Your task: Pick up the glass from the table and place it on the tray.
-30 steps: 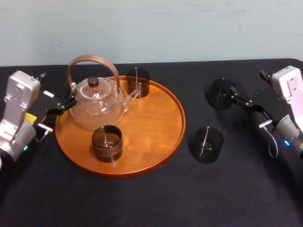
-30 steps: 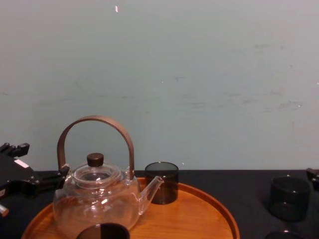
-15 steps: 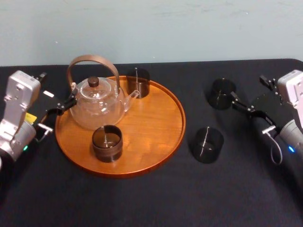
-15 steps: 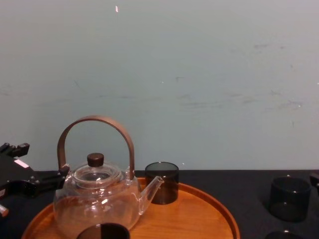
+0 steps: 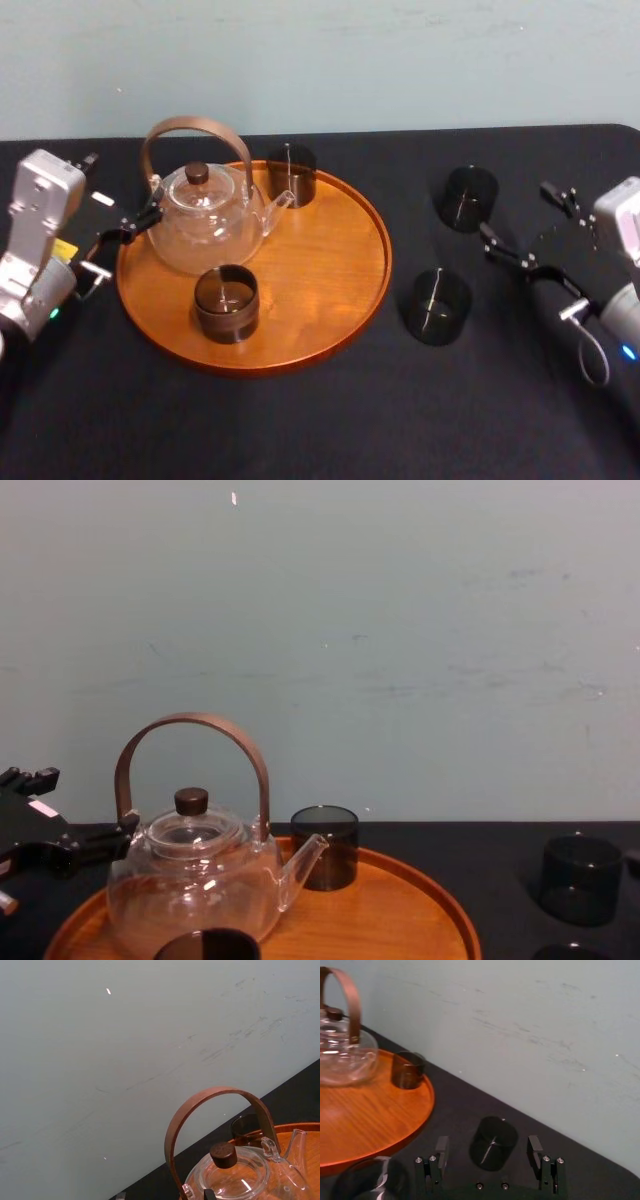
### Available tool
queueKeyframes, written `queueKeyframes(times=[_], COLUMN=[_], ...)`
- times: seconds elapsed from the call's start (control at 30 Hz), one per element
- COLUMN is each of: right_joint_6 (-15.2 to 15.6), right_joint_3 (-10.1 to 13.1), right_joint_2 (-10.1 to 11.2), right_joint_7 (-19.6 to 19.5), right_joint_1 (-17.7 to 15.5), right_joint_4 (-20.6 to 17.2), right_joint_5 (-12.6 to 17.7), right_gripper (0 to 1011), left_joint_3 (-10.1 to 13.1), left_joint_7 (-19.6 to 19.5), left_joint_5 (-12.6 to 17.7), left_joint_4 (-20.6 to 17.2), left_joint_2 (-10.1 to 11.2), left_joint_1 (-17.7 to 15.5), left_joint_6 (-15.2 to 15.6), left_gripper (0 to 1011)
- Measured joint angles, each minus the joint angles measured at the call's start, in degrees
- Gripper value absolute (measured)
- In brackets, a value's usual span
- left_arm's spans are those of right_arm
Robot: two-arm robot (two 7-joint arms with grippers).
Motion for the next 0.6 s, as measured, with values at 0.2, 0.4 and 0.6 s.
queueKeyframes(times=[0.2,0.4,0.6], right_joint_6=[0.13,0.87,2.46], right_joint_3=[0.92,1.12,0.62], right_joint_2=[1.12,1.76,1.62], right_joint_7=[1.17,3.18,5.07], right_joint_1=[-3.59,-6.35,-7.31], right_joint_4=[-3.31,-5.81,-6.81], right_joint_5=[0.57,1.02,1.0], right_gripper=[1002,1002,1002], left_joint_3=[0.01,0.0,0.0], left_joint_7=[0.0,0.0,0.0], left_joint_5=[0.0,0.0,0.0], left_joint_4=[0.0,0.0,0.0], left_joint_2=[0.0,0.0,0.0], left_joint_1=[0.0,0.0,0.0], left_joint_6=[0.0,0.0,0.0], left_gripper=[1009,1009,1010])
